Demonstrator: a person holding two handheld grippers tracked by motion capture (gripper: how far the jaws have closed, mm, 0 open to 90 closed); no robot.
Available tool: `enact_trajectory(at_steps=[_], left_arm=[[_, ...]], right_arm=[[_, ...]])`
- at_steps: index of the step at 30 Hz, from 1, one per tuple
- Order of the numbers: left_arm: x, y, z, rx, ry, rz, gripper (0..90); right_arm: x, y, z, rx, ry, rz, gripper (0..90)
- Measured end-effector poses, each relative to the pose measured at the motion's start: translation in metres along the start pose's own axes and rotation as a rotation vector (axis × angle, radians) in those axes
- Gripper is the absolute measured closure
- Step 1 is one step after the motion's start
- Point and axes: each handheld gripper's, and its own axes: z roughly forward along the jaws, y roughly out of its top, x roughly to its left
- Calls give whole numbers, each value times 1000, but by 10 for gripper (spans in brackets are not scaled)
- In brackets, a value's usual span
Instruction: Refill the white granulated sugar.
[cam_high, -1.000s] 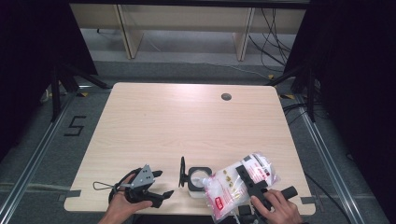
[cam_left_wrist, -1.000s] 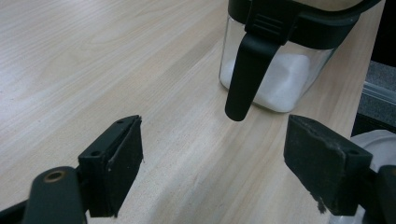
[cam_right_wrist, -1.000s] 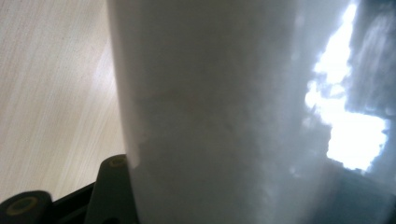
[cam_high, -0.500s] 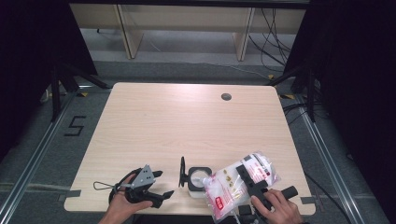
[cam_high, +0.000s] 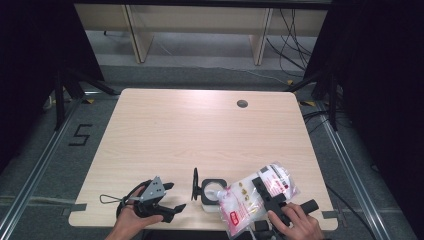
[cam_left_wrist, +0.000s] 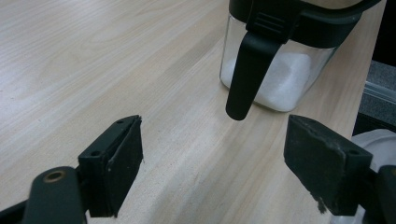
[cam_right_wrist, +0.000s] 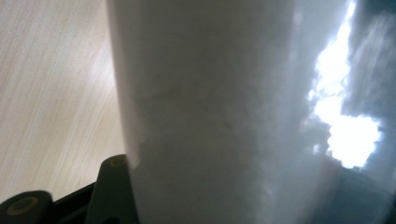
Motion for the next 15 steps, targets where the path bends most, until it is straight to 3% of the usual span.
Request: enact_trajectory(at_steps=[4, 5, 8, 12, 14, 15], left_arm=[[-1, 0, 0, -2, 3, -21, 193], [0, 0, 0, 0, 0, 4, 193], [0, 0, 0, 10, 10, -11, 193], [1, 0, 0, 7, 5, 17, 193], [0, 0, 0, 7, 7, -13, 193], [-2, -1, 1, -21, 0, -33, 193]], right_arm=[[0, 0, 1, -1, 1, -4, 471], [2, 0, 0, 3, 7, 13, 471], [0, -1, 0, 4, -8, 3, 471], [-1, -1, 0, 0, -2, -14, 471], [0, 0, 1, -1, 0, -7, 471], [0, 0, 1, 0, 0, -8, 471]])
